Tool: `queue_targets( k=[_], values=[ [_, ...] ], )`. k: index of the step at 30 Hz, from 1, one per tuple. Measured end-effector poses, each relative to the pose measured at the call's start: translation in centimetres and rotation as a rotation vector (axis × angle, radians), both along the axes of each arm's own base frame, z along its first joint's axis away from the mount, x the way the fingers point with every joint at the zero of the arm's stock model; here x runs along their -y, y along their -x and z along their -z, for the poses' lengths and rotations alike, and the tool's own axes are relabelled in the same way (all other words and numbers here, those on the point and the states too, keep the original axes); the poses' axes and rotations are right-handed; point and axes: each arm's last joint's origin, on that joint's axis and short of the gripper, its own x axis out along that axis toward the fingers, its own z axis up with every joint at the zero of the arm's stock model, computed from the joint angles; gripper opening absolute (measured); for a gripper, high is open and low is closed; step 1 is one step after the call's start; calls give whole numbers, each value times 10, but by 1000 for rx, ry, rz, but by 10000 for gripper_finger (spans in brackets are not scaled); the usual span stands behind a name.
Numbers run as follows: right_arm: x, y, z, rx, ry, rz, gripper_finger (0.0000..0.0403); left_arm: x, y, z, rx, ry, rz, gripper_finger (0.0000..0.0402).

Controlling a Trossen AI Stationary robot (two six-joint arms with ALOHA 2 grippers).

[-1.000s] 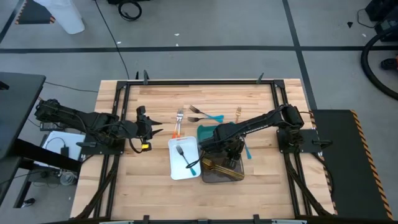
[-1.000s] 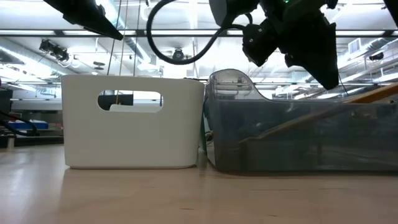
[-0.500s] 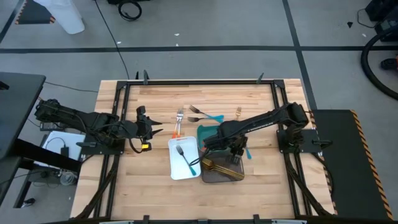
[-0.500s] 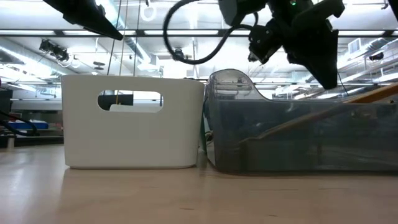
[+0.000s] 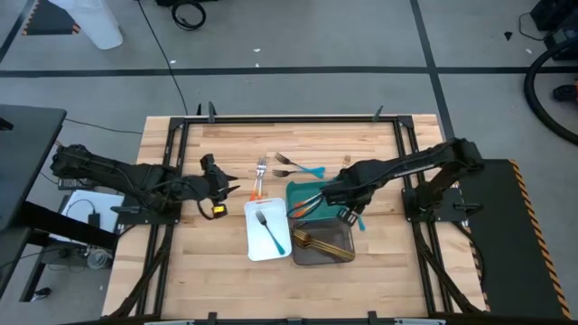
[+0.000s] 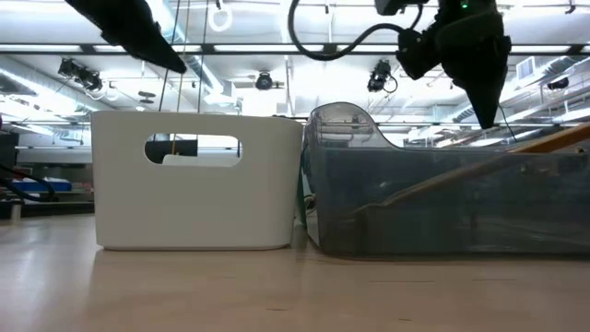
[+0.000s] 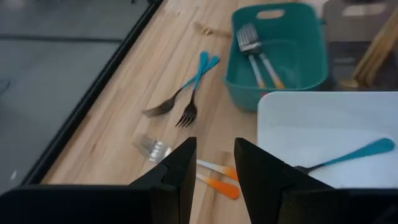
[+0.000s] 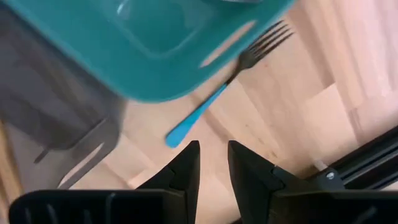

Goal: Sort silverware by color (type)
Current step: Put the white-orange fork into the green bin

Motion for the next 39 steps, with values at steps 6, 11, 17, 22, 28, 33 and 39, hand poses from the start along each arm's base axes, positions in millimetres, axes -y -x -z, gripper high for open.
queue_targets(
  k=[6, 11, 17, 22, 28, 33, 39],
  values=[
    [2, 15, -2, 79, 52, 37, 93, -16, -17, 17, -94, 106, -58, 118],
    [-1, 20, 4, 170, 113, 30, 93, -35, -25, 28, -149, 181, -97, 118],
    [-3, 22, 15, 222, 200, 11, 93, -58, -28, 34, -195, 201, -133, 118],
    [-5, 24, 13, 260, 332, 4, 93, -75, -32, 41, -222, 247, -131, 118],
    [-8, 31, 0, 373, 527, 21, 93, -90, -41, 56, -271, 290, -115, 118],
    [-15, 32, -4, 442, 602, 17, 93, -103, -49, 72, -314, 329, -100, 118],
    [-19, 30, -6, 502, 657, 22, 93, -123, -60, 96, -339, 403, -97, 118]
  ],
)
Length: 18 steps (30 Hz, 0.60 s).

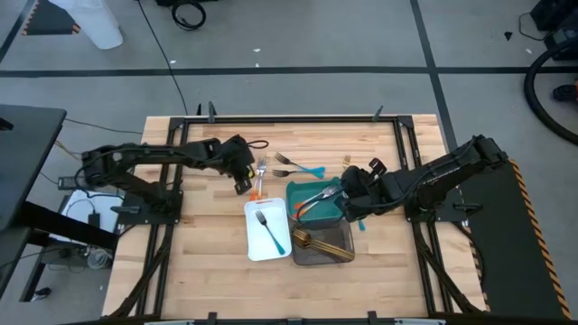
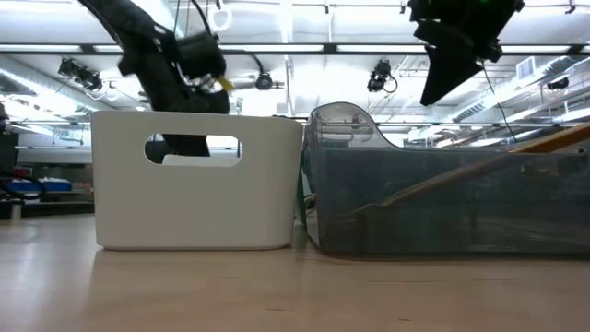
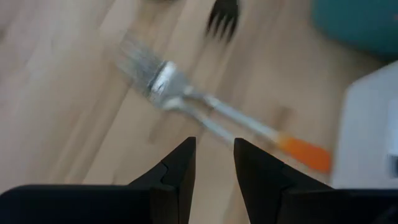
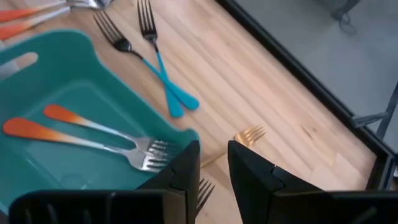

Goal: Sort silverware by color (type)
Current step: Put the white-orange fork into the green bin

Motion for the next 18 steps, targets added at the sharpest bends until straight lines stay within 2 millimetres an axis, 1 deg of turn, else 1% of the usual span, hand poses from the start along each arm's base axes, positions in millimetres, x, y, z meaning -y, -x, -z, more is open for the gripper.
queue_targets(
  k=[5, 7, 14, 18],
  values=[
    [0, 0, 0, 9, 17, 1, 93, -13, -4, 23, -62, 28, -36, 118],
    [0, 0, 0, 8, 19, -1, 93, -17, -8, 28, -48, 27, -50, 118],
    [0, -1, -1, 10, 29, -2, 93, -19, -16, 37, -22, 39, -88, 118],
    [0, -2, -1, 17, 50, -7, 93, -14, -21, 43, -26, 29, -82, 118]
  ],
)
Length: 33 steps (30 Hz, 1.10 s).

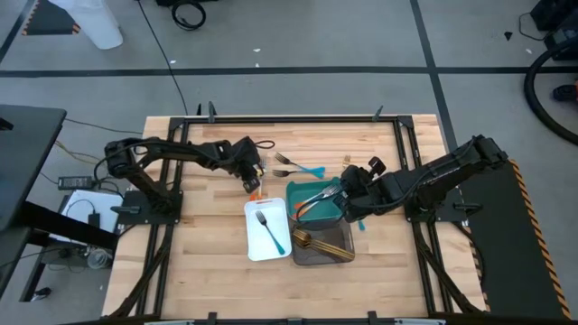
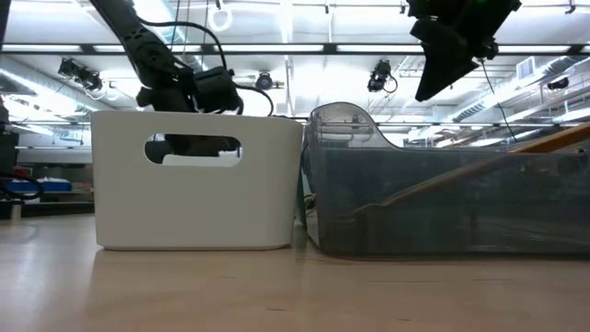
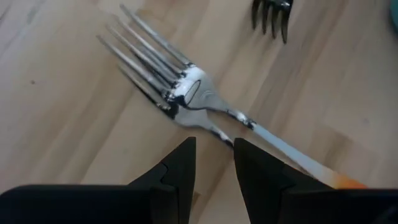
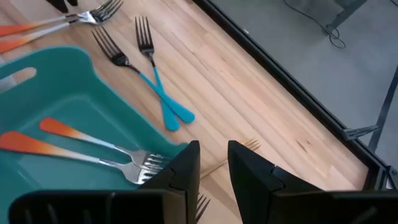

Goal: Sort silverware by color (type)
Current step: Put the white-orange fork into the green bin

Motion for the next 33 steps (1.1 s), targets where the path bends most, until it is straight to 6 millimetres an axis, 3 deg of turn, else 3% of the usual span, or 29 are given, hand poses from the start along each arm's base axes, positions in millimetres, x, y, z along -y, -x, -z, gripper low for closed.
queue_targets(
  k=[12, 24, 33],
  values=[
    [-1, -5, -1, 26, 0, -33, 93, 14, -8, 2, -21, -101, 4, 118],
    [-2, -6, -1, 27, -2, -39, 93, 16, -13, 17, -76, -128, 2, 117],
    [-2, -6, -1, 26, -2, -39, 93, 10, -4, 19, -160, -128, 14, 46]
  ],
)
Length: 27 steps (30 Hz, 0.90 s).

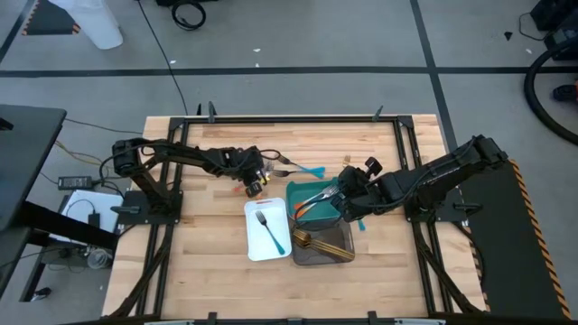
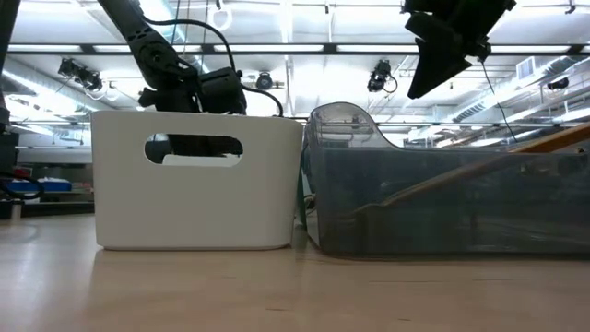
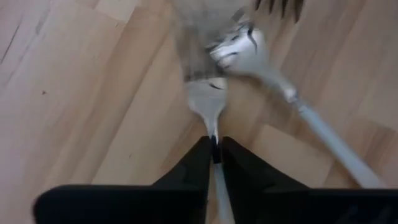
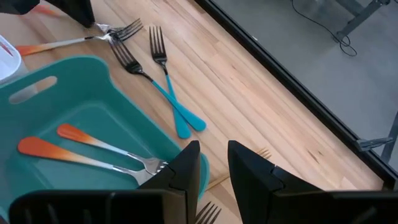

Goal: Sort silverware by color (type)
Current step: Put the white-orange fork into the green bin

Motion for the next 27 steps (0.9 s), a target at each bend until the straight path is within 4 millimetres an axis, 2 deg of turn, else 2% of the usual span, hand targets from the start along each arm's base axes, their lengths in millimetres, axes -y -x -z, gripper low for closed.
queue_targets(
  k=[5, 9, 15, 19, 27],
  values=[
    [0, 0, 0, 0, 0, 0, 93, -7, 7, 1, -53, 2, 4, 11],
    [0, 0, 0, 1, -2, 0, 93, -11, 13, -1, -83, -6, -7, 12],
    [0, -1, 0, 4, -10, -3, 93, -9, 25, -16, -105, -26, -9, 15],
    [-1, -1, 0, 5, -11, -7, 93, -8, 27, -30, -57, -40, -8, 15],
    [-2, -4, -1, 12, -23, -37, 93, -5, 29, -44, 1, -52, -2, 14]
  ],
)
